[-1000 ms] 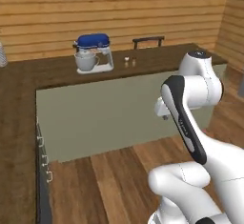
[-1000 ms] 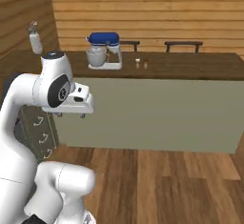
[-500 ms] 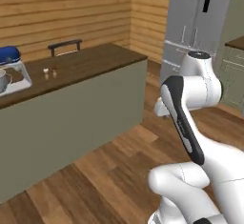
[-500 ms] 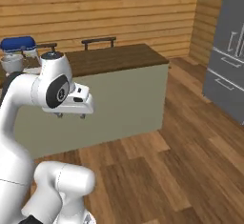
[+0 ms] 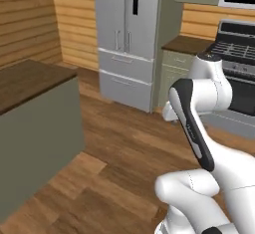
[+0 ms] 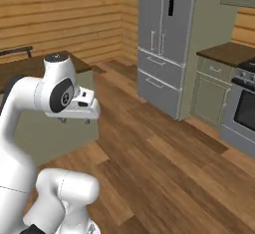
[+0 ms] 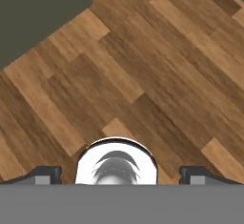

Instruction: Navigate to the stove.

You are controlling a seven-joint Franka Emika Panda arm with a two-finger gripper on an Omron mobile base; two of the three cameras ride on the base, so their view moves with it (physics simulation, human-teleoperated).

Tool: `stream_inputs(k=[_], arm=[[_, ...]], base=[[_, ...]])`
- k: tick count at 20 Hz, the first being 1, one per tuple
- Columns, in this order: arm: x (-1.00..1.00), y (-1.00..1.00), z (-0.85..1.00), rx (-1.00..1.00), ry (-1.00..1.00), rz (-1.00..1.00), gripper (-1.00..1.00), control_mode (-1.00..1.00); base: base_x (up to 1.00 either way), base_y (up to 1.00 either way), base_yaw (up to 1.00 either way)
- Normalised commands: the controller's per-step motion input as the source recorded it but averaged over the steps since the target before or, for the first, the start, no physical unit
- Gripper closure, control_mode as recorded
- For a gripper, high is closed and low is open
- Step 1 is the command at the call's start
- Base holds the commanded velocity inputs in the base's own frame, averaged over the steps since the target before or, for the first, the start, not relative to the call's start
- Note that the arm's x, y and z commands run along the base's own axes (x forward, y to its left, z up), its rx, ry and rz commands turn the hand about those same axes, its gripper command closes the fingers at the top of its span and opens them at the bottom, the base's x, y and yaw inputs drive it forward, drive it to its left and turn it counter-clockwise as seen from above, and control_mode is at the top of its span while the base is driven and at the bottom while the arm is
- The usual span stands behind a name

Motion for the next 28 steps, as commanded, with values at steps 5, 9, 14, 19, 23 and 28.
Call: stream_inputs(k=[5,9,14,19,23,28], arm=[[0.0,0.0,0.0,0.0,0.0,0.0,-1.0,1.0],[0.0,0.0,0.0,0.0,0.0,0.0,-1.0,1.0],[0.0,0.0,0.0,0.0,0.0,0.0,-1.0,1.0],[0.0,0.0,0.0,0.0,0.0,0.0,-1.0,1.0],[0.0,0.0,0.0,0.0,0.0,0.0,-1.0,1.0],[0.0,0.0,0.0,0.0,0.0,0.0,-1.0,1.0]], base=[[0.6,-0.86,-0.57],[0.72,-0.68,-0.54],[0.92,-0.39,-0.47],[1.0,-0.08,-0.39],[1.0,0.0,-0.28],[1.0,0.16,-0.22]])
